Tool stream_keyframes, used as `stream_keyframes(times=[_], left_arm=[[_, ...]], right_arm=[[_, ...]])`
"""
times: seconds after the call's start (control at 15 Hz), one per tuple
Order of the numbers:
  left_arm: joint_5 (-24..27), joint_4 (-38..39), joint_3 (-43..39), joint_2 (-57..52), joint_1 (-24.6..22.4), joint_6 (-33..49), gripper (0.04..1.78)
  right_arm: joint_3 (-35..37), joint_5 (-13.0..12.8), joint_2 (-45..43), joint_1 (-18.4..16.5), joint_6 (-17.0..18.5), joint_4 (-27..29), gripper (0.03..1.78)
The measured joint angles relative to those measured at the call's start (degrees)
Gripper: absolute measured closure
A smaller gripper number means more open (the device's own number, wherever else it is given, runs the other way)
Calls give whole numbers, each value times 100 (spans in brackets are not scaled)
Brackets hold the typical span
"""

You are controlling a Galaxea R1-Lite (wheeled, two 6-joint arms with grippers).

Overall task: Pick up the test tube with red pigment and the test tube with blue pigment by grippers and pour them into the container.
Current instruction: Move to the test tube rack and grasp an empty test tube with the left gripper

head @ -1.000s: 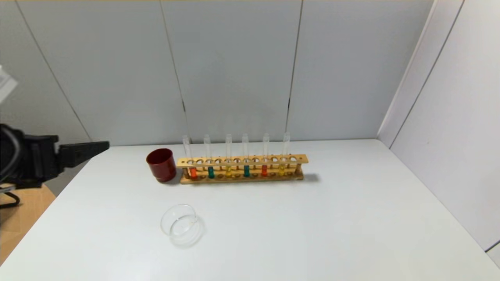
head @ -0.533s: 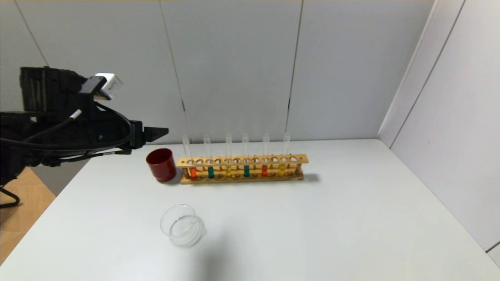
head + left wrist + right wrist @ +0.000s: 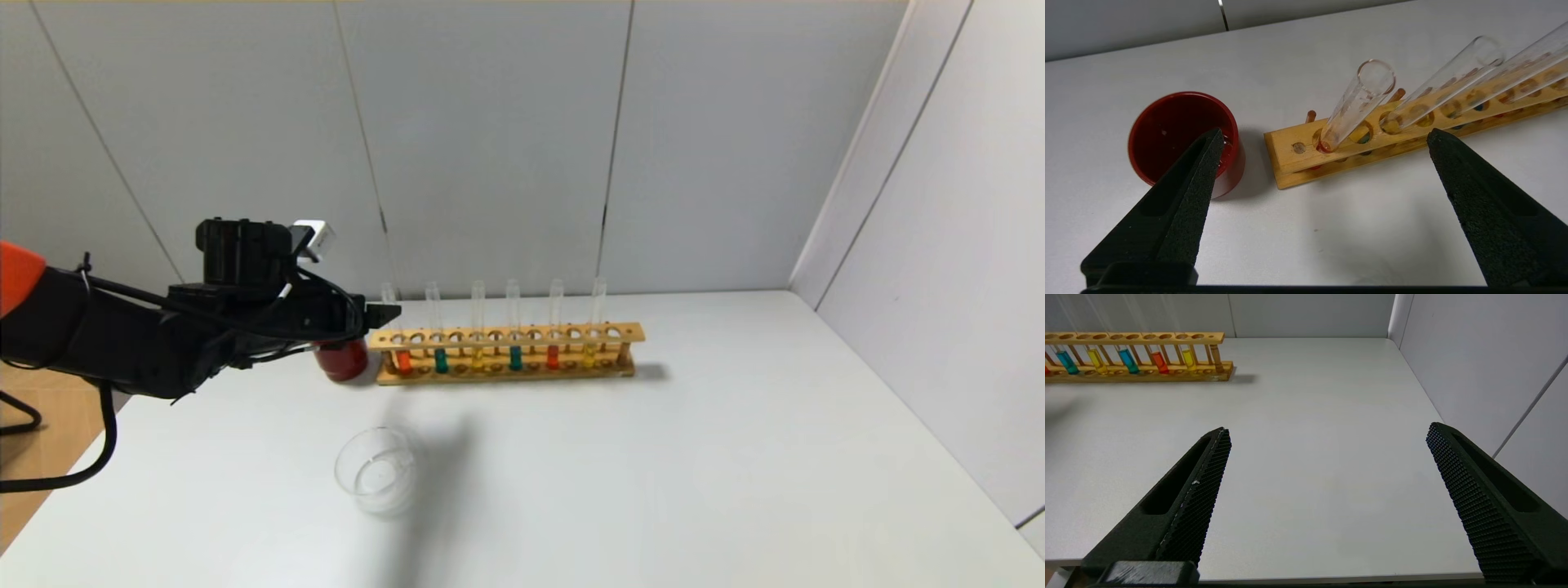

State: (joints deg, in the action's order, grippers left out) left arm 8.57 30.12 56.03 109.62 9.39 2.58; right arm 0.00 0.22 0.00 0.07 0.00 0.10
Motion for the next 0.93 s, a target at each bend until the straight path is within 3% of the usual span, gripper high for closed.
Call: stream_keyframes(times=[0.93], left_arm=[[-11, 291, 730, 1106, 39, 94, 7]], right_arm=[[0, 0, 0, 0, 0, 0, 6]])
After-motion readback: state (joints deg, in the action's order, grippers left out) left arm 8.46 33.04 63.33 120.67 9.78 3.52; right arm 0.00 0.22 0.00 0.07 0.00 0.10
